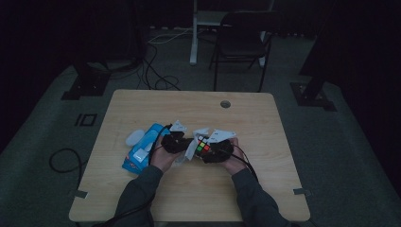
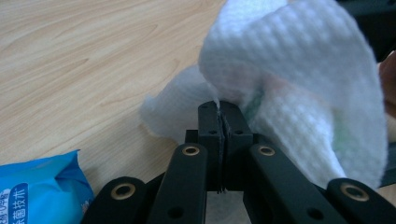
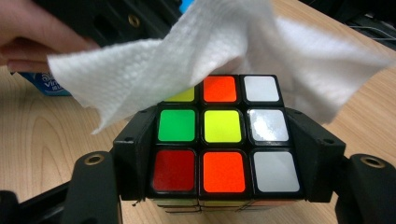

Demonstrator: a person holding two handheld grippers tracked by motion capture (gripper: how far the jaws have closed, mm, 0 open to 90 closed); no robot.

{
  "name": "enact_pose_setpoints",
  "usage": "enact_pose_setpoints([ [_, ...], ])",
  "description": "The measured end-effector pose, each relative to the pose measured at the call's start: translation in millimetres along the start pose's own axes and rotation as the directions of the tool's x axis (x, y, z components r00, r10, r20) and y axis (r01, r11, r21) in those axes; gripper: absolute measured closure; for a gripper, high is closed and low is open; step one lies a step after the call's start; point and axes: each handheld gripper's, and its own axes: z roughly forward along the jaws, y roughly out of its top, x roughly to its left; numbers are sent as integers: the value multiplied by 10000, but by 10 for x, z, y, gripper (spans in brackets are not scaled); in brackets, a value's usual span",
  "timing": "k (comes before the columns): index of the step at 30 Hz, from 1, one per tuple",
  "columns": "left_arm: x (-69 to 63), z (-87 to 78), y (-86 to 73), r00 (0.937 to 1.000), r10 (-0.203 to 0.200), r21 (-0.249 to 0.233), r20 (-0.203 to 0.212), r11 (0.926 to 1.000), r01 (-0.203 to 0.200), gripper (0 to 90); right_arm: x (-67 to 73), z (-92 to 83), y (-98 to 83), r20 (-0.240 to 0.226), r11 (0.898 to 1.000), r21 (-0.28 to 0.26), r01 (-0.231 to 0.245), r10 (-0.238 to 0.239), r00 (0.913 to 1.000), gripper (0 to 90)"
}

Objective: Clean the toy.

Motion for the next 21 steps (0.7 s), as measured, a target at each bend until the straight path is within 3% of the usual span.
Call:
enact_pose_setpoints([
  [10, -11, 22, -7, 9999, 116, 165, -100, 9998, -114, 896, -15, -40, 9, -86, 9997, -190, -119, 118, 9999, 339],
  [21, -21, -86, 52, 10000, 89, -536, -45, 9985, -91, 895, 90, 27, 1, -389, 9994, 132, 305, -299, 9988, 339],
])
